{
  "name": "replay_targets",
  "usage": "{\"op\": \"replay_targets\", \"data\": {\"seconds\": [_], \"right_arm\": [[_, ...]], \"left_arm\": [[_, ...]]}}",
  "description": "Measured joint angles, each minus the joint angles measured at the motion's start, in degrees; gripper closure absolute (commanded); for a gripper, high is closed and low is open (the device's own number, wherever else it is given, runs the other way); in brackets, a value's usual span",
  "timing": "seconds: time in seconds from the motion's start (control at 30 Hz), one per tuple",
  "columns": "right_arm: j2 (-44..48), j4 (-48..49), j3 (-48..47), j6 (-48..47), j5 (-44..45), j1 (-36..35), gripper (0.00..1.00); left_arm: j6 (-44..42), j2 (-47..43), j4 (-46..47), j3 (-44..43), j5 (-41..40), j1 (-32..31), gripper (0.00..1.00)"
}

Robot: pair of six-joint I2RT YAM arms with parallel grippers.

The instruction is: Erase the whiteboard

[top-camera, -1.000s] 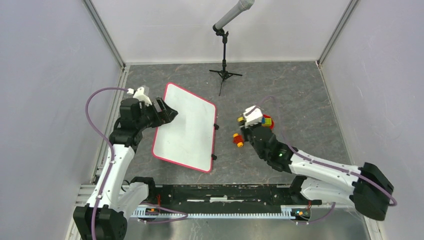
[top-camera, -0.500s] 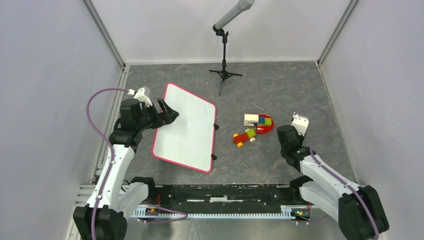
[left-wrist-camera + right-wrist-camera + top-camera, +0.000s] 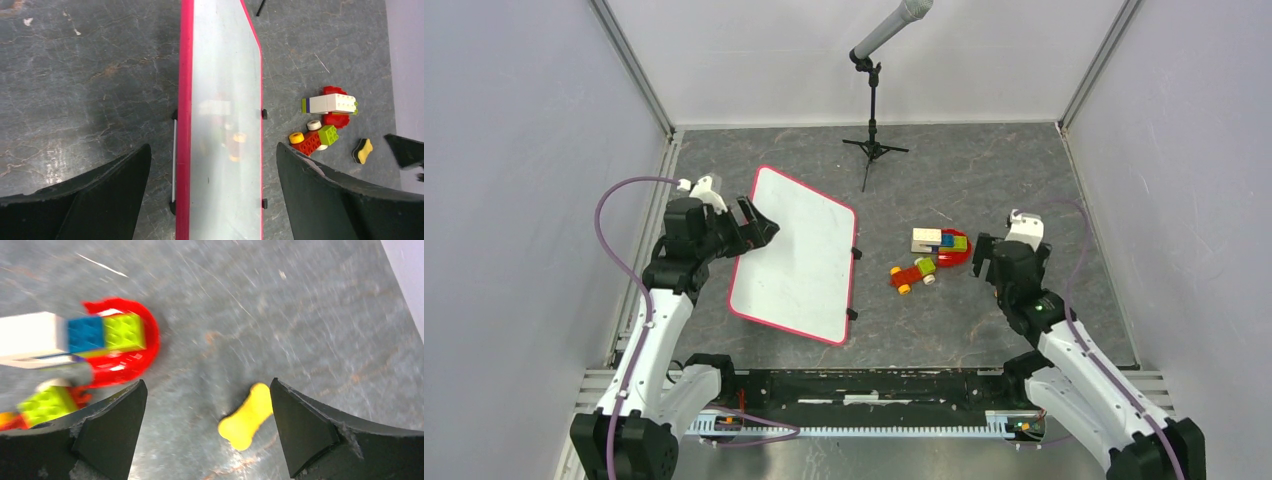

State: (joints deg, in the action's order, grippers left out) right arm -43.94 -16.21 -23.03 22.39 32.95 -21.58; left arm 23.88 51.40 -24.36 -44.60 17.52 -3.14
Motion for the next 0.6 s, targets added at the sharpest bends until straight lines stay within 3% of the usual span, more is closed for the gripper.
{"op": "replay_targets", "data": {"seconds": [0.23, 0.33, 0.6], "right_arm": [[9.99, 2.43, -3.98, -8.94, -15.56, 0.00, 0.02], [14.60, 2.69, -4.35, -11.98, -21.62, -0.02, 0.02], [18.73, 3.54, -12.28, -17.81, -25.79, 0.00, 0.02]], "left_arm": [[-0.09, -3.48, -1.16, -1.09, -4.57, 0.00, 0.00], [0.15, -5.25, -2.12, -5.86, -5.53, 0.00, 0.00], [0.72, -5.97, 3.06, -20.70, -1.95, -0.09, 0.00]]}}
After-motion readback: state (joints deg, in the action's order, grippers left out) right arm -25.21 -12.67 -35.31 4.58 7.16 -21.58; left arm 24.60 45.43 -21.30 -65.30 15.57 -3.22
